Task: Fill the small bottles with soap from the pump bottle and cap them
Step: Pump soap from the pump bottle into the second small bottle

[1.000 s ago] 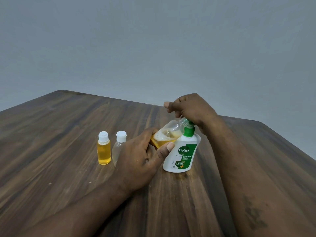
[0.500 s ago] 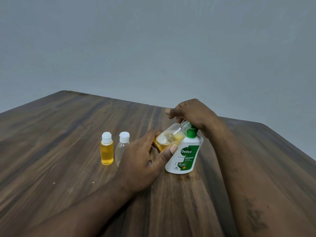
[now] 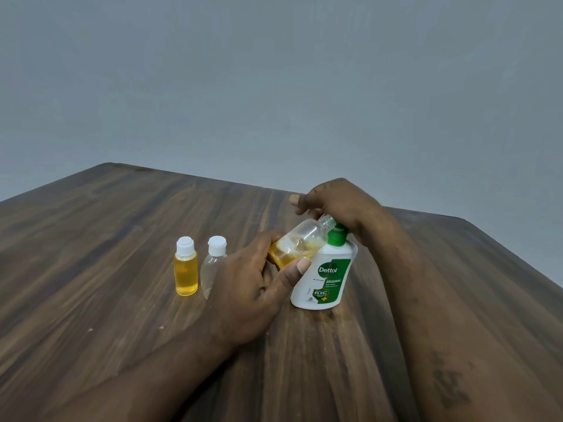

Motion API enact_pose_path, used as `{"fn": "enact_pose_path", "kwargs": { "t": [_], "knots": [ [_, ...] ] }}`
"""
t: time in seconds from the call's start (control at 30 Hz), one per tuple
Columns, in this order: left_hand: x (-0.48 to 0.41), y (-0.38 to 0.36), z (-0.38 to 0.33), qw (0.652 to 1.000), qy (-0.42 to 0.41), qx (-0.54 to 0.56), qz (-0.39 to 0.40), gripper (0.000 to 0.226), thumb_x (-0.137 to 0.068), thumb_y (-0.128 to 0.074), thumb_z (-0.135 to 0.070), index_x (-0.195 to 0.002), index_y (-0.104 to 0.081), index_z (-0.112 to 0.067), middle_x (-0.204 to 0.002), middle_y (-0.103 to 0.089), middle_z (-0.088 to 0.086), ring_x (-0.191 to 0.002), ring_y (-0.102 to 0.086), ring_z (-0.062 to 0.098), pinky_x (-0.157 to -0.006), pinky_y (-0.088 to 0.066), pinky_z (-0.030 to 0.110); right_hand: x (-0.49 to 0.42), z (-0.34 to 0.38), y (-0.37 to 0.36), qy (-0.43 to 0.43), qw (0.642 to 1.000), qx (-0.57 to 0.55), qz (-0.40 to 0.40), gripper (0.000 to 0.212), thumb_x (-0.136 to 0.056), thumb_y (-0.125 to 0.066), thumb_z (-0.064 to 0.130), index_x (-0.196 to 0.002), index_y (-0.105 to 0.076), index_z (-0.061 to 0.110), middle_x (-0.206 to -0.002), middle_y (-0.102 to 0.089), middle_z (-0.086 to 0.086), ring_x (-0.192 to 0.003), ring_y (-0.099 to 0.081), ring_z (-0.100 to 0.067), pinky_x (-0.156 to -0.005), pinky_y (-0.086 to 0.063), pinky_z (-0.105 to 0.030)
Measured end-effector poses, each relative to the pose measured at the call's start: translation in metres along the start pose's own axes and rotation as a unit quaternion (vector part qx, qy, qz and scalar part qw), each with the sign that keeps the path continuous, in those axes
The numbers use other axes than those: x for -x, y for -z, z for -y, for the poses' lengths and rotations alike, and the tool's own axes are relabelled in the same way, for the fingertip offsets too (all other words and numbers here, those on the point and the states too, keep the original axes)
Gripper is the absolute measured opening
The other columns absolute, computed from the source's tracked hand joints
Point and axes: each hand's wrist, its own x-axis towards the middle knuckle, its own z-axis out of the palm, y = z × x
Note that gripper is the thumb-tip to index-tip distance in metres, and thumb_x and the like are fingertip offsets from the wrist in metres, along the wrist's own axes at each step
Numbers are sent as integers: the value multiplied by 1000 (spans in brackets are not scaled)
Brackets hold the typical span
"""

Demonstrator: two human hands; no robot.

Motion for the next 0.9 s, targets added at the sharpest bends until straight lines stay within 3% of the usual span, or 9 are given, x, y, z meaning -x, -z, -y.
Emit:
{"fn": "enact_pose_path", "kwargs": {
  "t": [0.17, 0.3, 0.4, 0.63, 0.77, 0.9],
  "knots": [
    [0, -1, 1, 1000, -6, 8, 3, 48, -95, -51, -63, -114, -65, -21, -84, -61, -32, -72, -62, -2, -56, -40, 9, 0, 2, 2, 5, 999, -15, -28, 29, -89, -77, 45, -75, -77, 20, -64, -68, 8, -68, -62, -11, -79, -52, -37],
    [0, -2, 0, 1000, -4, 15, 0, 52, -94, -51, -66, -117, -66, -21, -77, -61, -24, -69, -62, 4, -55, -38, 9, 2, 4, 4, 35, 995, -24, -93, 38, -87, -77, 53, -80, -76, 16, -68, -71, 6, -69, -63, -8, -66, -46, -28],
    [0, -2, 0, 1000, -6, 18, -4, 50, -95, -51, -65, -116, -66, -23, -79, -62, -21, -71, -63, 5, -56, -40, 10, 3, 5, 4, 49, 992, -18, -110, 39, -87, -77, 54, -80, -76, 15, -68, -71, 7, -71, -64, -8, -65, -46, -27],
    [0, -2, 2, 1000, -11, 4, -3, 47, -95, -51, -62, -112, -66, -21, -80, -61, -31, -71, -61, -4, -55, -39, 8, 0, -2, -1, -4, 1000, -29, 6, 27, -90, -77, 41, -77, -79, 17, -61, -67, 10, -65, -60, -11, -76, -48, -34],
    [-1, -3, 3, 1000, -9, 6, 0, 47, -95, -51, -63, -115, -64, -22, -87, -61, -35, -75, -62, -5, -56, -40, 7, 1, 2, 1, 9, 999, -24, -25, 29, -91, -76, 43, -77, -77, 18, -64, -67, 8, -64, -60, -9, -72, -47, -31],
    [0, -5, 3, 1000, -10, 14, 0, 46, -95, -52, -62, -115, -65, -23, -85, -62, -27, -74, -63, 1, -58, -40, 9, 4, 4, 4, 38, 994, -23, -100, 37, -88, -77, 52, -79, -77, 16, -66, -70, 7, -67, -63, -7, -66, -46, -27]
  ]
}}
